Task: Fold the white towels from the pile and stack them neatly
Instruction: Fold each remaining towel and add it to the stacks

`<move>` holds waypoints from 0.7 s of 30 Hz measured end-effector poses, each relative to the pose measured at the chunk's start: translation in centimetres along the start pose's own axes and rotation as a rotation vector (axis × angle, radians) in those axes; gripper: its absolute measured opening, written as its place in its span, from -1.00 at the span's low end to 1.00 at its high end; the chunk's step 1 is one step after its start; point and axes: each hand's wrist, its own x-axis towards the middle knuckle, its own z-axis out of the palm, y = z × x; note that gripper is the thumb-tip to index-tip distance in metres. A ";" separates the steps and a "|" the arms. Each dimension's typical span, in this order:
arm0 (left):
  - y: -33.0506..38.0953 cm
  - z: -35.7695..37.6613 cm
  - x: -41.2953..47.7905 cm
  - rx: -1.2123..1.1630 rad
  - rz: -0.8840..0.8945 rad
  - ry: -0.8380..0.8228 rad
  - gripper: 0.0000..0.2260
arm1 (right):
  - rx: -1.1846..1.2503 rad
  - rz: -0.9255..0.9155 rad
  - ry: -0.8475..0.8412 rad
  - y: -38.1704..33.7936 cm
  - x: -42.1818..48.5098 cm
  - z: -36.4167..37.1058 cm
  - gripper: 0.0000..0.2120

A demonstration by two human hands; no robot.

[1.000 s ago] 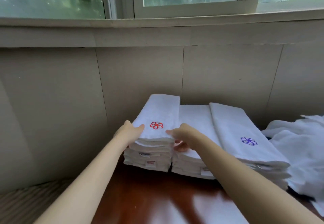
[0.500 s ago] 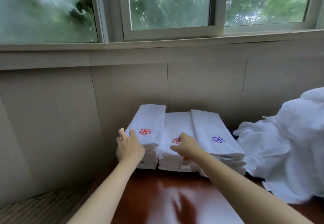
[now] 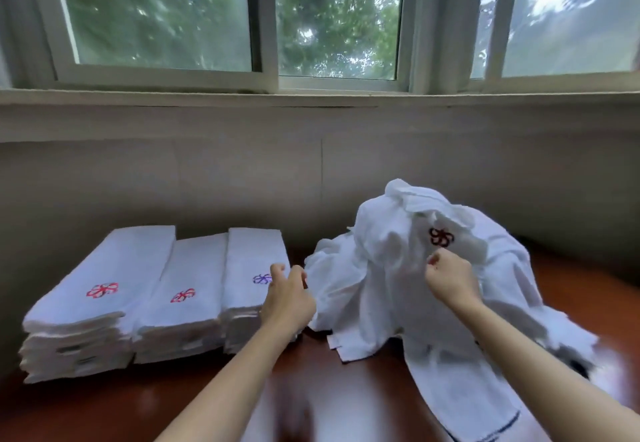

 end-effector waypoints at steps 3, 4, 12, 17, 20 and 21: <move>4.4 2.9 1.1 -0.036 0.073 -0.081 -0.69 | -0.012 0.034 0.222 2.6 2.1 -1.9 -0.67; 5.7 3.7 1.5 -0.052 0.098 -0.100 -0.70 | -0.063 0.027 0.269 3.3 3.0 -2.4 -0.55; 13.4 6.9 3.7 -0.273 0.203 -0.228 -0.71 | -0.004 0.061 -0.094 3.9 10.2 -4.3 -0.61; 13.8 6.4 3.6 -0.369 0.159 -0.252 -0.70 | 0.327 0.014 -0.013 3.6 9.8 -4.3 -0.92; 13.6 5.4 3.3 -0.538 0.068 -0.342 -0.87 | 0.473 -0.063 0.054 2.8 7.4 -4.7 -0.92; 13.6 4.9 3.0 -0.608 0.019 -0.383 -0.91 | 0.524 -0.100 0.070 2.4 6.3 -4.9 -0.86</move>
